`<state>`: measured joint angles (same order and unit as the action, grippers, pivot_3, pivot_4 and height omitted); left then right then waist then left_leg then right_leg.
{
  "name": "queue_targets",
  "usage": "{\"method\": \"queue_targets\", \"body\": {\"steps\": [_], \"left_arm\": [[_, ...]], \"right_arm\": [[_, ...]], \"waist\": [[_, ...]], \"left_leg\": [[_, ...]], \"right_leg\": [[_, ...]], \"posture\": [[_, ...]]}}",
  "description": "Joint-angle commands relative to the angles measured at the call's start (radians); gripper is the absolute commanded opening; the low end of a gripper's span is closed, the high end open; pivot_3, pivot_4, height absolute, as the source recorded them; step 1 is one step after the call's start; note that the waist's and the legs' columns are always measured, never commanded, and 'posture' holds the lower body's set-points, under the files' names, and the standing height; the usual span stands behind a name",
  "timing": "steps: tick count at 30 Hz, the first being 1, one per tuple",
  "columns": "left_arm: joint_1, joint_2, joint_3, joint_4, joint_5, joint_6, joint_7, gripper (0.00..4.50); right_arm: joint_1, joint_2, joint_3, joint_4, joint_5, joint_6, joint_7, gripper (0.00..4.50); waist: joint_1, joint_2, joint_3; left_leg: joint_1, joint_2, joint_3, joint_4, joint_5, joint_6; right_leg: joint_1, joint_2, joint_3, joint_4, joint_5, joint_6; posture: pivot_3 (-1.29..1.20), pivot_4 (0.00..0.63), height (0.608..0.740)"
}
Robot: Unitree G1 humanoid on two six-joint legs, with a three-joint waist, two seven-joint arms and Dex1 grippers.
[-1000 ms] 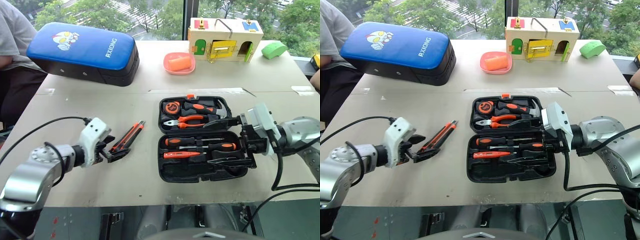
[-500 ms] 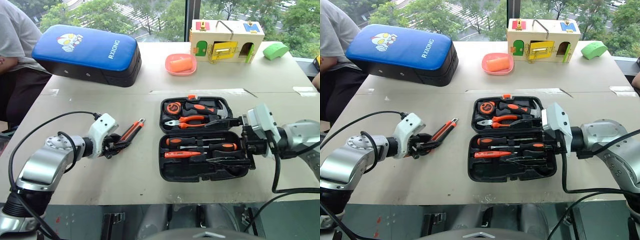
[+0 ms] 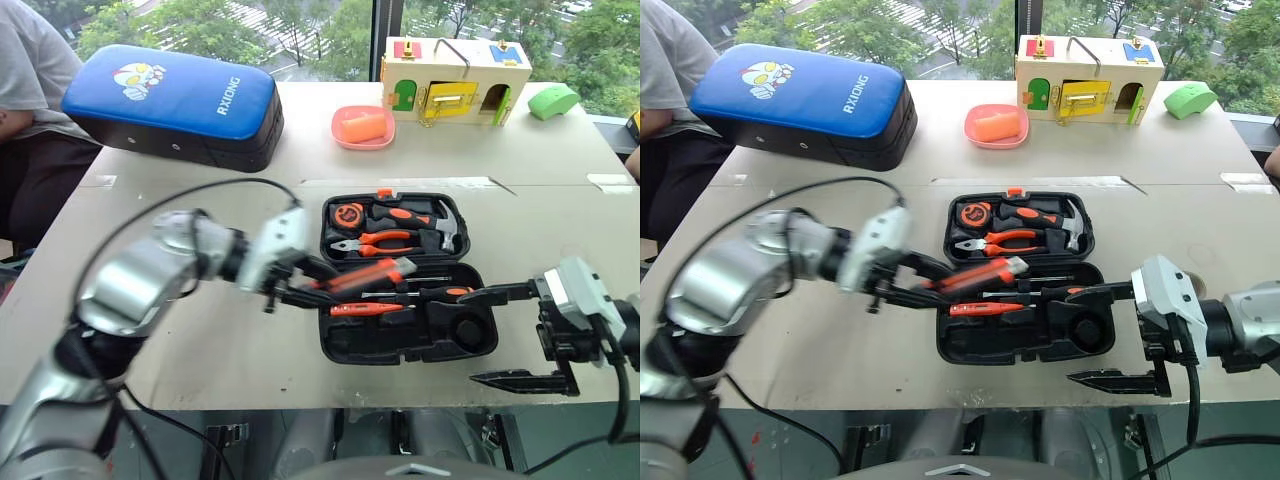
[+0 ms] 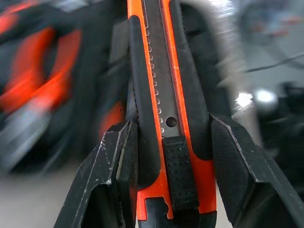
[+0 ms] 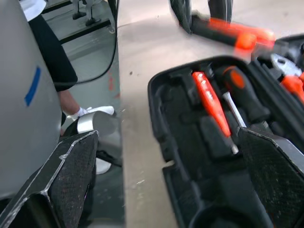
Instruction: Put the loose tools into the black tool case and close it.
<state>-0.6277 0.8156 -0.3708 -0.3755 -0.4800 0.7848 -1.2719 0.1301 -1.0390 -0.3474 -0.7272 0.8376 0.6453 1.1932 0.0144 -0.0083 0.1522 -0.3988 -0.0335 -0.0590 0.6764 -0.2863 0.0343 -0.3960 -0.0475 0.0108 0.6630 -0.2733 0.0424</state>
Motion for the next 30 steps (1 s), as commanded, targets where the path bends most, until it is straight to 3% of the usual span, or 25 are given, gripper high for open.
{"method": "queue_targets", "body": {"steps": [1, 4, 10, 23, 30], "left_arm": [[-0.076, -0.053, -0.139, 0.031, 0.088, 0.024, 0.001, 1.80], [-0.122, -0.125, -0.213, 0.088, 0.118, 0.065, 0.020, 1.80], [-0.132, -0.167, -0.251, 0.083, 0.116, 0.143, 0.026, 1.80], [-0.099, -0.091, -0.274, -0.008, 0.103, 0.208, 0.010, 1.80], [-0.101, -0.135, -0.267, 0.036, 0.124, 0.183, 0.059, 1.80]], "right_arm": [[0.024, 0.013, -0.053, -0.044, -0.008, -0.029, -0.026, 4.50], [0.051, 0.027, -0.077, -0.067, 0.003, -0.021, -0.063, 4.50], [0.079, 0.031, -0.092, -0.106, 0.017, -0.013, -0.114, 4.50], [0.052, 0.024, -0.060, -0.096, 0.030, -0.013, -0.160, 4.50], [0.030, 0.032, -0.037, -0.086, 0.022, -0.019, -0.160, 4.50]], "waist": [[-0.008, -0.001, 0.000], [-0.008, -0.001, 0.001], [-0.003, -0.001, 0.001], [-0.001, -0.001, 0.001], [0.000, -0.001, 0.001]], "left_leg": [[0.000, 0.000, 0.001, 0.001, 0.000, 0.001], [0.001, 0.001, 0.001, 0.002, -0.001, 0.002], [0.001, 0.001, 0.000, 0.004, 0.000, 0.000], [0.000, 0.002, -0.001, 0.006, 0.000, 0.000], [0.000, 0.001, -0.001, 0.007, 0.000, 0.000]], "right_leg": [[0.000, 0.001, 0.001, 0.000, 0.000, 0.000], [0.000, 0.003, 0.001, 0.002, 0.000, 0.000], [0.000, 0.003, 0.001, 0.002, 0.000, 0.000], [0.002, 0.003, 0.000, 0.002, 0.000, 0.000], [0.002, 0.003, 0.000, 0.002, 0.000, 0.000]], "posture": [[0.00, 0.150, 0.735], [0.00, 0.150, 0.735], [0.00, 0.150, 0.735], [0.00, 0.150, 0.735], [0.00, 0.150, 0.735]]}}
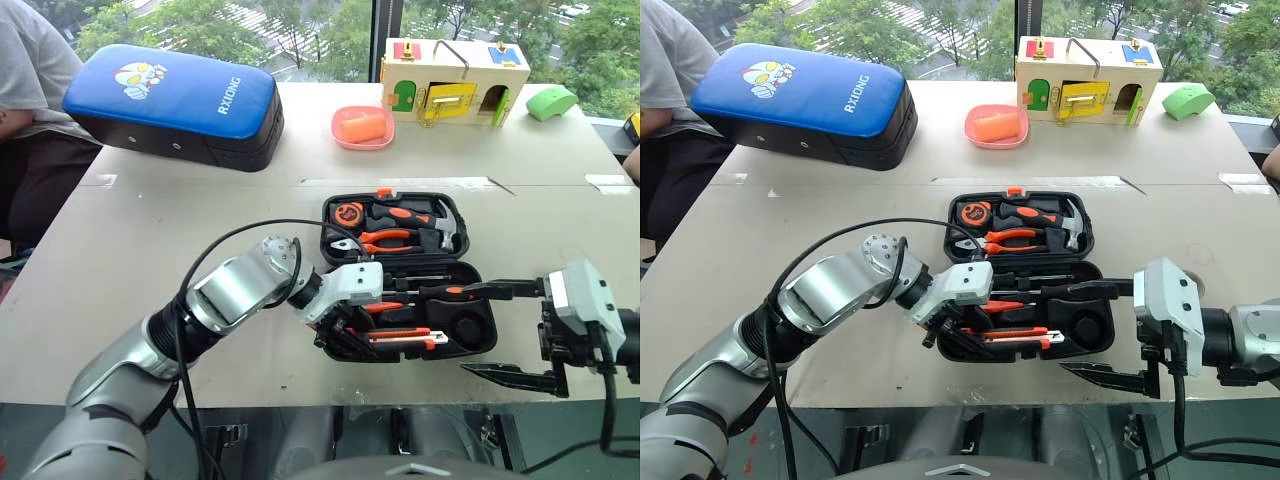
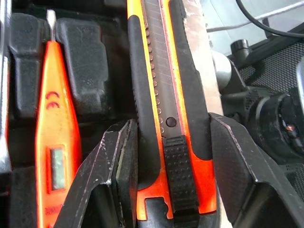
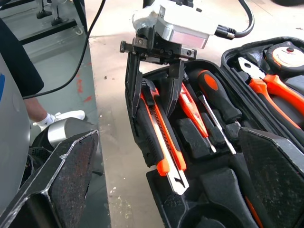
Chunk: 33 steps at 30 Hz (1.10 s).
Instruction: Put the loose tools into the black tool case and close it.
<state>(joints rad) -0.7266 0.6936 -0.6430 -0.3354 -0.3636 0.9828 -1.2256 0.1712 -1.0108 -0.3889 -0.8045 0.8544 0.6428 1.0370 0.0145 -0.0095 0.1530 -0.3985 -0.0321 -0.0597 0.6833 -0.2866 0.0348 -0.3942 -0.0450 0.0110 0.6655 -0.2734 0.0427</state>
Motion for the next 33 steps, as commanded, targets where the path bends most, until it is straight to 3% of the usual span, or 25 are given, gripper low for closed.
{"method": "queue_targets", "body": {"steps": [1, 2, 3, 4, 5, 7, 12, 15, 20, 23, 33], "left_arm": [[-0.003, -0.014, 0.008, -0.008, 0.002, -0.009, 0.011, 1.80], [-0.002, -0.011, 0.015, -0.015, -0.006, -0.003, 0.007, 1.80], [-0.002, -0.008, 0.022, -0.021, -0.014, 0.004, 0.003, 2.85], [-0.002, 0.000, 0.035, -0.030, -0.027, 0.016, -0.003, 3.18], [-0.001, 0.007, 0.046, -0.038, -0.041, 0.026, -0.008, 3.78], [-0.002, 0.038, 0.076, -0.062, -0.078, 0.041, -0.036, 4.43], [-0.010, 0.083, 0.165, -0.096, -0.170, 0.066, -0.071, 4.43], [-0.002, 0.073, 0.166, -0.076, -0.152, 0.019, -0.055, 3.70], [0.000, 0.033, 0.109, -0.045, -0.108, -0.038, -0.041, 1.23], [-0.003, 0.022, 0.076, -0.027, -0.080, -0.069, -0.044, 0.10], [0.022, 0.015, -0.084, 0.045, 0.141, -0.237, -0.021, 0.10]], "right_arm": [[-0.013, 0.005, 0.007, -0.009, 0.006, -0.017, -0.004, 4.50], [-0.015, 0.005, 0.011, -0.008, 0.004, -0.018, -0.003, 4.50], [-0.016, 0.005, 0.013, -0.007, 0.003, -0.020, -0.003, 4.50], [-0.017, 0.005, 0.016, -0.004, 0.000, -0.022, -0.002, 4.50], [-0.017, 0.005, 0.018, -0.001, -0.003, -0.024, -0.001, 4.50], [-0.018, 0.005, 0.021, 0.004, -0.007, -0.028, 0.002, 4.50], [-0.024, 0.004, 0.033, 0.019, -0.023, -0.039, 0.005, 4.50], [-0.035, 0.006, 0.043, 0.022, -0.026, -0.039, -0.001, 4.50], [-0.053, 0.006, 0.053, 0.031, -0.031, -0.042, -0.002, 4.50], [-0.057, 0.005, 0.054, 0.033, -0.032, -0.042, 0.000, 4.50], [-0.069, 0.005, 0.061, 0.034, -0.031, -0.029, -0.015, 4.50]], "waist": [[-0.001, 0.000, 0.000], [-0.001, 0.000, 0.000], [-0.001, 0.000, 0.000], [0.000, 0.000, 0.000], [0.000, 0.000, 0.000], [-0.001, 0.000, 0.000], [-0.002, 0.000, 0.000], [0.001, 0.000, 0.000], [0.000, 0.000, 0.000], [-0.001, 0.000, 0.000], [0.001, 0.000, 0.000]], "left_leg": [[0.000, 0.000, 0.000, 0.000, 0.000, 0.000], [0.000, 0.000, 0.000, 0.000, 0.000, 0.000], [0.000, 0.000, 0.000, 0.000, 0.000, 0.000], [0.000, 0.000, 0.000, 0.000, 0.000, 0.000], [0.000, 0.000, 0.000, 0.000, 0.000, 0.000], [0.000, 0.000, 0.000, 0.000, 0.000, 0.000], [0.000, 0.000, 0.000, 0.001, 0.000, 0.000], [0.000, 0.000, 0.000, 0.001, 0.000, 0.000], [0.000, 0.000, 0.000, 0.001, 0.000, 0.000], [0.000, 0.000, 0.000, 0.001, 0.000, 0.000], [0.000, 0.000, 0.000, 0.001, 0.000, 0.000]], "right_leg": [[0.000, 0.000, 0.000, 0.000, 0.000, 0.000], [0.000, 0.000, 0.000, 0.000, 0.000, 0.000], [0.000, 0.000, 0.000, 0.000, 0.000, 0.000], [0.000, 0.000, 0.000, 0.000, 0.000, 0.000], [0.000, 0.000, 0.000, 0.000, 0.000, 0.000], [0.000, 0.000, 0.000, 0.000, 0.000, 0.000], [0.000, 0.000, 0.000, 0.001, 0.000, 0.000], [0.000, 0.000, 0.000, 0.001, 0.000, 0.000], [0.000, 0.000, 0.000, 0.001, 0.000, 0.000], [0.000, 0.000, 0.000, 0.001, 0.000, 0.000], [0.000, 0.000, 0.000, 0.001, 0.000, 0.000]], "posture": [[0.00, 0.150, 0.735], [0.00, 0.150, 0.735], [0.00, 0.150, 0.735], [0.00, 0.150, 0.735], [0.00, 0.150, 0.735], [0.00, 0.150, 0.735], [0.00, 0.150, 0.735], [0.00, 0.150, 0.735], [0.00, 0.150, 0.735], [0.00, 0.150, 0.735], [0.00, 0.150, 0.735]]}}
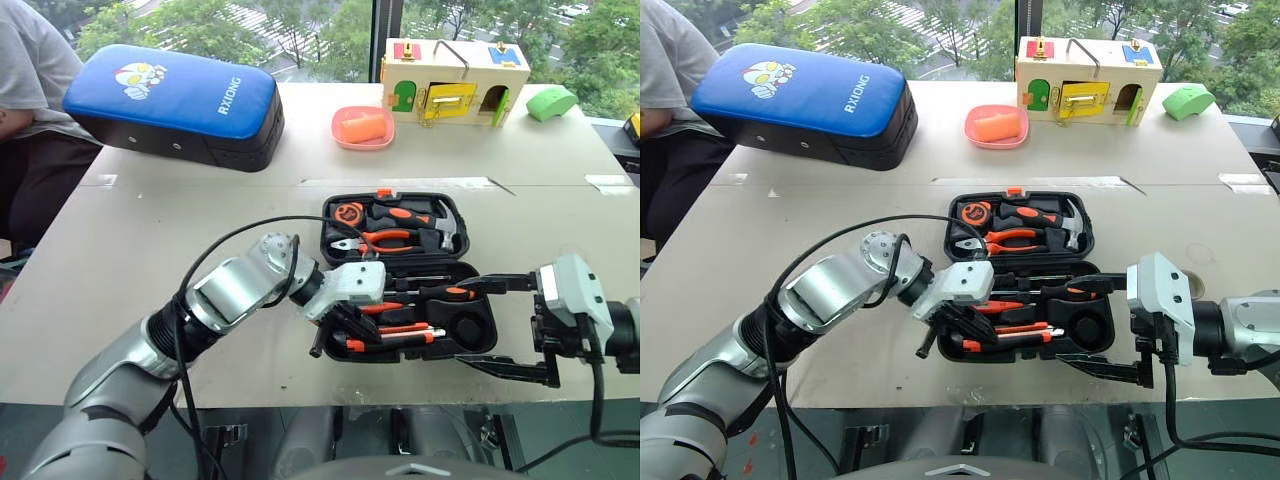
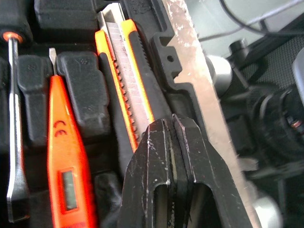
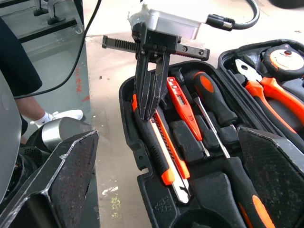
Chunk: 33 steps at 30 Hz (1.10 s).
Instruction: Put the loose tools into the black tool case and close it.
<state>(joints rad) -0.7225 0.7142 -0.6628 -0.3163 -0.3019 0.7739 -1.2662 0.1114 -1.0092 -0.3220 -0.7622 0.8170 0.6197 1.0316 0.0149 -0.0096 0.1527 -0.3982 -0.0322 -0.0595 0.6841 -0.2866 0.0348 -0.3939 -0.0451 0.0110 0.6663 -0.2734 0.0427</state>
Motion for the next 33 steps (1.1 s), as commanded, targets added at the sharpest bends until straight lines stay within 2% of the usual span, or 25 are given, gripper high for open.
{"method": "queue_targets", "body": {"steps": [1, 12, 20, 23, 27, 28, 29, 33], "left_arm": [[0.020, -0.004, -0.071, 0.026, 0.091, -0.037, 0.016, 0.10], [0.075, 0.039, -0.089, -0.019, 0.119, -0.087, -0.060, 0.10], [0.094, -0.012, -0.101, 0.045, 0.218, -0.161, -0.031, 0.10], [0.107, -0.025, -0.002, 0.037, 0.151, -0.179, -0.044, 0.10], [0.155, -0.016, 0.275, -0.001, -0.068, -0.140, -0.062, 0.10], [0.169, -0.018, 0.375, -0.005, -0.141, -0.126, -0.052, 0.69], [0.179, -0.016, 0.449, -0.009, -0.194, -0.112, -0.043, 0.89], [0.182, 0.016, 0.604, -0.011, -0.318, -0.017, -0.013, 2.70]], "right_arm": [[-0.009, 0.003, -0.006, -0.010, 0.008, -0.004, -0.012, 4.50], [-0.012, -0.003, -0.006, -0.005, 0.020, 0.010, -0.020, 4.50], [-0.019, -0.004, -0.003, 0.014, 0.015, 0.011, -0.018, 4.50], [0.005, -0.006, -0.012, 0.030, -0.019, -0.005, -0.006, 4.50], [0.091, 0.008, -0.097, 0.089, -0.048, -0.002, -0.001, 4.50], [0.136, 0.018, -0.146, 0.116, -0.063, -0.005, 0.005, 4.50], [0.175, 0.028, -0.189, 0.138, -0.073, -0.007, 0.010, 4.50], [0.340, 0.064, -0.370, 0.241, -0.139, -0.035, 0.063, 4.50]], "waist": [[0.000, 0.000, 0.000], [-0.004, 0.000, -0.001], [0.002, 0.000, -0.002], [0.003, 0.000, -0.003], [-0.001, 0.000, -0.002], [0.000, 0.000, -0.001], [0.001, 0.000, -0.001], [0.003, 0.001, -0.002]], "left_leg": [[0.000, 0.000, 0.000, 0.000, 0.000, 0.000], [0.001, 0.000, 0.000, -0.001, 0.000, 0.000], [0.004, 0.000, -0.001, -0.001, -0.001, 0.001], [0.007, 0.000, -0.002, 0.000, -0.003, 0.006], [0.006, 0.000, -0.002, 0.000, -0.003, 0.006], [0.004, 0.000, -0.002, 0.000, -0.003, 0.005], [0.004, 0.001, -0.003, 0.000, -0.003, 0.005], [0.002, 0.000, -0.003, 0.000, -0.001, 0.002]], "right_leg": [[0.000, 0.000, 0.000, 0.000, 0.000, 0.000], [0.001, 0.001, 0.000, 0.000, 0.000, 0.000], [0.004, 0.000, -0.001, -0.002, 0.000, 0.000], [0.008, 0.000, -0.002, -0.003, 0.000, 0.000], [0.007, 0.000, -0.002, -0.003, 0.000, 0.000], [0.006, 0.000, -0.002, -0.002, 0.000, 0.000], [0.005, 0.000, -0.003, -0.002, 0.000, 0.000], [0.004, -0.001, -0.004, -0.003, 0.000, 0.000]], "posture": [[0.00, 0.150, 0.735], [0.00, 0.150, 0.735], [0.00, 0.150, 0.735], [0.00, 0.150, 0.735], [0.00, 0.150, 0.735], [0.00, 0.150, 0.735], [0.00, 0.150, 0.735], [0.00, 0.150, 0.735]]}}
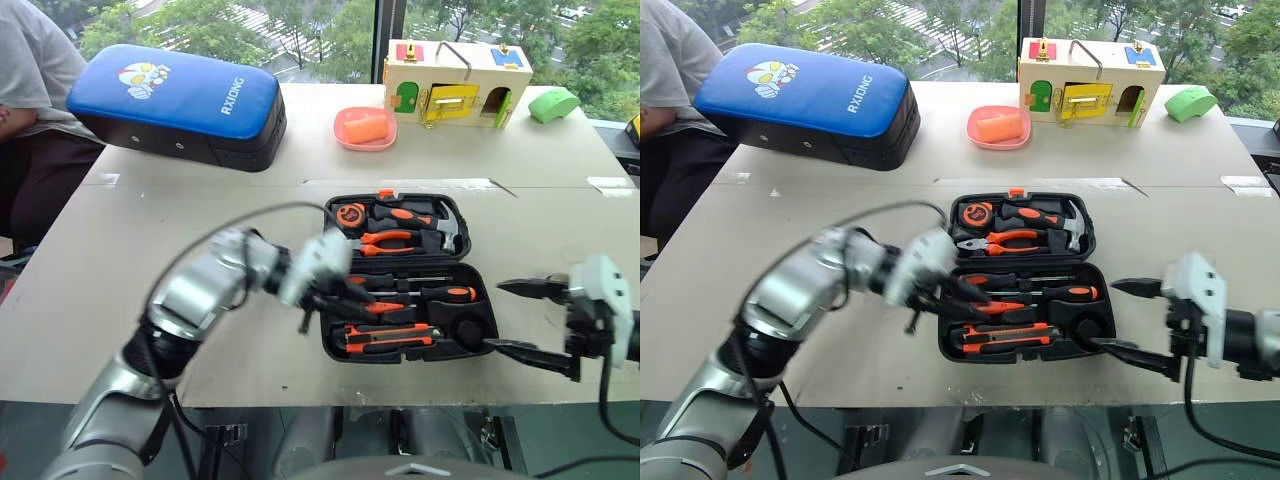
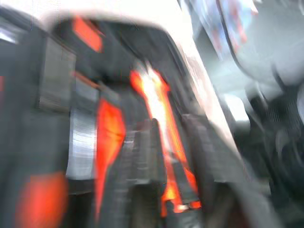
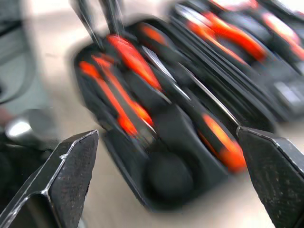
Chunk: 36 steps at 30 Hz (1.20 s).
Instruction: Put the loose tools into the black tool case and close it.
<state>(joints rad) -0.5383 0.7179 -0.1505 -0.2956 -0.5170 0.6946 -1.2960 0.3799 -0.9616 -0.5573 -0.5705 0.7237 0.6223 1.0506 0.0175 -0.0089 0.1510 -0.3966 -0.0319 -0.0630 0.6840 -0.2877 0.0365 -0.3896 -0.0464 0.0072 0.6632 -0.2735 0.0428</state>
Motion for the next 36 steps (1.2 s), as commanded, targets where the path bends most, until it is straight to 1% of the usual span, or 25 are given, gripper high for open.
{"method": "queue_targets", "body": {"steps": [1, 2, 4, 5, 7, 10, 17, 18, 19, 21, 26, 34, 35, 36], "left_arm": [[-0.004, 0.017, 0.116, -0.036, -0.136, 0.089, 0.020, 3.08], [-0.002, 0.020, 0.136, -0.044, -0.163, 0.103, 0.022, 3.43], [0.010, 0.029, 0.150, -0.065, -0.178, 0.099, 0.024, 4.31], [0.017, 0.036, 0.150, -0.076, -0.178, 0.089, 0.022, 4.47], [0.028, 0.050, 0.145, -0.094, -0.173, 0.064, 0.016, 4.47], [0.031, 0.060, 0.125, -0.104, -0.144, 0.013, 0.007, 4.47], [0.017, 0.032, 0.073, -0.140, -0.099, -0.050, 0.057, 4.47], [0.016, 0.031, 0.067, -0.149, -0.097, -0.053, 0.063, 4.50], [0.015, 0.032, 0.059, -0.156, -0.093, -0.058, 0.065, 4.50], [0.017, 0.037, 0.047, -0.160, -0.077, -0.075, 0.063, 4.50], [0.018, 0.042, 0.042, -0.140, -0.066, -0.101, 0.062, 4.50], [0.017, 0.034, 0.038, -0.106, -0.043, -0.141, 0.063, 4.50], [0.015, 0.031, 0.037, -0.105, -0.041, -0.144, 0.065, 4.50], [0.014, 0.028, 0.036, -0.105, -0.041, -0.146, 0.068, 4.50]], "right_arm": [[0.107, 0.026, -0.171, 0.077, -0.068, -0.053, 0.059, 4.50], [0.140, 0.036, -0.208, 0.107, -0.085, -0.068, 0.072, 4.50], [0.181, 0.051, -0.259, 0.154, -0.106, -0.085, 0.085, 4.50], [0.193, 0.055, -0.278, 0.176, -0.117, -0.095, 0.089, 4.50], [0.202, 0.055, -0.302, 0.207, -0.126, -0.099, 0.096, 4.50], [0.156, 0.038, -0.266, 0.239, -0.135, -0.100, 0.085, 4.50], [-0.101, 0.003, 0.004, 0.349, -0.264, -0.127, -0.028, 4.50], [-0.148, 0.004, 0.049, 0.375, -0.283, -0.131, -0.042, 4.07], [-0.190, 0.005, 0.086, 0.398, -0.299, -0.132, -0.054, 3.96], [-0.250, 0.005, 0.143, 0.437, -0.329, -0.127, -0.074, 3.26], [-0.318, 0.003, 0.211, 0.514, -0.384, -0.115, -0.115, 3.26], [-0.331, 0.013, 0.247, 0.561, -0.412, -0.135, -0.110, 3.26], [-0.335, 0.017, 0.253, 0.564, -0.413, -0.137, -0.111, 2.73], [-0.340, 0.021, 0.260, 0.569, -0.417, -0.141, -0.115, 2.48]], "waist": [[0.000, 0.000, 0.000], [0.002, 0.000, 0.000], [-0.001, 0.000, 0.000], [-0.002, 0.000, 0.000], [-0.007, 0.000, 0.000], [-0.009, 0.000, 0.000], [-0.003, 0.002, 0.001], [-0.002, 0.002, 0.001], [-0.002, 0.002, 0.001], [-0.002, 0.003, 0.002], [-0.002, 0.003, 0.002], [-0.004, 0.003, 0.002], [-0.004, 0.003, 0.002], [-0.005, 0.003, 0.002]], "left_leg": [[0.000, 0.000, 0.000, 0.000, 0.000, 0.000], [0.000, 0.000, 0.001, 0.000, 0.000, 0.000], [0.000, -0.001, 0.001, 0.000, 0.000, 0.000], [0.001, -0.001, 0.001, 0.000, 0.000, 0.000], [0.002, 0.000, 0.002, 0.000, 0.000, 0.000], [0.004, 0.001, 0.004, -0.001, 0.000, 0.000], [0.005, 0.000, 0.004, -0.002, 0.000, 0.000], [0.005, 0.000, 0.004, -0.002, 0.000, 0.000], [0.005, 0.000, 0.004, -0.002, 0.000, 0.000], [0.003, 0.000, 0.004, -0.002, 0.000, 0.000], [0.001, 0.000, 0.004, -0.002, 0.000, -0.001], [0.001, 0.000, 0.004, -0.001, 0.000, 0.000], [0.001, 0.000, 0.004, -0.001, 0.000, 0.000], [0.001, 0.000, 0.004, -0.001, 0.000, 0.000]], "right_leg": [[0.000, 0.000, 0.000, 0.000, 0.000, 0.000], [0.000, 0.000, 0.001, 0.000, 0.000, 0.000], [0.000, 0.000, 0.000, 0.000, 0.000, 0.000], [0.000, 0.000, 0.001, 0.000, 0.000, 0.000], [0.001, 0.000, 0.002, 0.000, 0.000, 0.000], [0.001, 0.001, 0.004, 0.001, 0.000, 0.000], [0.002, 0.000, 0.005, 0.000, 0.000, 0.000], [0.002, 0.000, 0.004, 0.000, 0.000, 0.000], [0.002, 0.000, 0.004, 0.000, 0.000, 0.000], [0.001, 0.000, 0.004, -0.001, 0.000, 0.000], [0.000, 0.000, 0.003, -0.001, 0.000, 0.000], [-0.001, 0.000, 0.004, 0.000, 0.000, 0.000], [-0.001, 0.000, 0.004, 0.000, 0.000, 0.000], [-0.001, 0.000, 0.004, 0.000, 0.000, 0.000]], "posture": [[0.00, 0.150, 0.735], [0.00, 0.150, 0.735], [0.00, 0.150, 0.735], [0.00, 0.150, 0.735], [0.00, 0.150, 0.735], [0.00, 0.150, 0.735], [0.00, 0.150, 0.735], [0.00, 0.150, 0.735], [0.00, 0.150, 0.735], [0.00, 0.150, 0.735], [0.00, 0.150, 0.735], [0.00, 0.150, 0.735], [0.00, 0.150, 0.735], [0.00, 0.150, 0.735]]}}
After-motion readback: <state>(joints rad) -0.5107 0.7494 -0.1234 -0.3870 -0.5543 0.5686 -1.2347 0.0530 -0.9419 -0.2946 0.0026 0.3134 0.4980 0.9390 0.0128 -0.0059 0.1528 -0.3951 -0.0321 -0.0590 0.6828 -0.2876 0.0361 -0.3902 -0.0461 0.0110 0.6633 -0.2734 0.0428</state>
